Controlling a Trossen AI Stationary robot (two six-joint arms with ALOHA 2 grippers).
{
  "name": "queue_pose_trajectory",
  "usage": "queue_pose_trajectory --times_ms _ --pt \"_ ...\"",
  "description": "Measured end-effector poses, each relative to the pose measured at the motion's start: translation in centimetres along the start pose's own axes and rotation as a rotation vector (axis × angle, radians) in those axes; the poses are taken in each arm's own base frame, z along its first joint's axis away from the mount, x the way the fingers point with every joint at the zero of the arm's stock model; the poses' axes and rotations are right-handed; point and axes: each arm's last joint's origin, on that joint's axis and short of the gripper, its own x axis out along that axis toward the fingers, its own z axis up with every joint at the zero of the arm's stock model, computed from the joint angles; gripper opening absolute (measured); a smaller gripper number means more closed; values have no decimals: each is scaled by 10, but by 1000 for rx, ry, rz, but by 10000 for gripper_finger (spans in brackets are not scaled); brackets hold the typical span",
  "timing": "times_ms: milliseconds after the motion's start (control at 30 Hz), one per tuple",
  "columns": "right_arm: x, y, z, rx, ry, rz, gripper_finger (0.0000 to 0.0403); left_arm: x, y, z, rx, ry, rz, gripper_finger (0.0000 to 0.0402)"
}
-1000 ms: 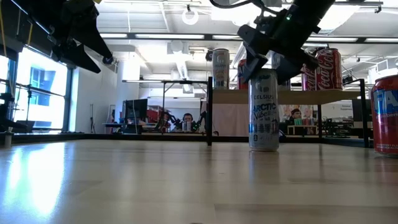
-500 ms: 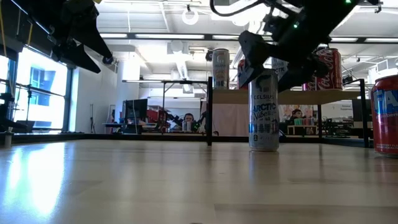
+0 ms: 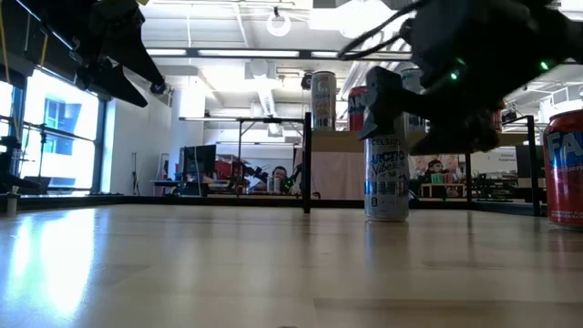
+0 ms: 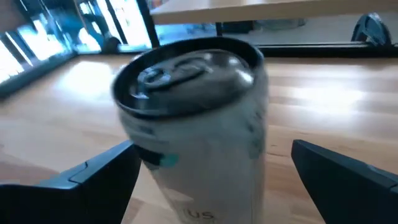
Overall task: Place canned beverage on shelf
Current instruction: Put the white blue soda can on the shelf aligned with the other white blue soda can
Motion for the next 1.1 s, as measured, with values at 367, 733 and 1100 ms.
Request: queue_pose_trajectory --times_ms 367,733,1100 --pt "3 -18 -21 48 -148 68 400 0 0 0 0 0 0 337" --pt "13 -11 -18 -18 -98 64 384 0 0 0 0 0 0 337" --pt "11 -8 -18 16 -61 91 262 0 0 0 1 0 0 337"
